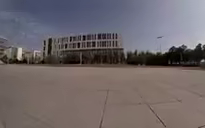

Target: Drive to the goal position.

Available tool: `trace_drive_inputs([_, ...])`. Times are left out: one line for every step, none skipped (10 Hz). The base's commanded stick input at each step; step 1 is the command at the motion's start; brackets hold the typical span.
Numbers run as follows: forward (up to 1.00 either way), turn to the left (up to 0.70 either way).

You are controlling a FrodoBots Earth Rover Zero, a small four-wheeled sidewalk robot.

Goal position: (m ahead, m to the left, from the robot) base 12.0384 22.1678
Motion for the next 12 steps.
trace_drive_inputs([0.0,0.7])
trace_drive_inputs([0.0,0.7])
trace_drive_inputs([0.0,0.7])
trace_drive_inputs([0.0,0.7])
trace_drive_inputs([0.0,0.7])
trace_drive_inputs([0.0,0.7])
trace_drive_inputs([0.0,0.7])
trace_drive_inputs([0.0,0.7])
trace_drive_inputs([0.0,0.7])
trace_drive_inputs([0.0,0.7])
trace_drive_inputs([0.0,0.7])
trace_drive_inputs([0.0,0.7])
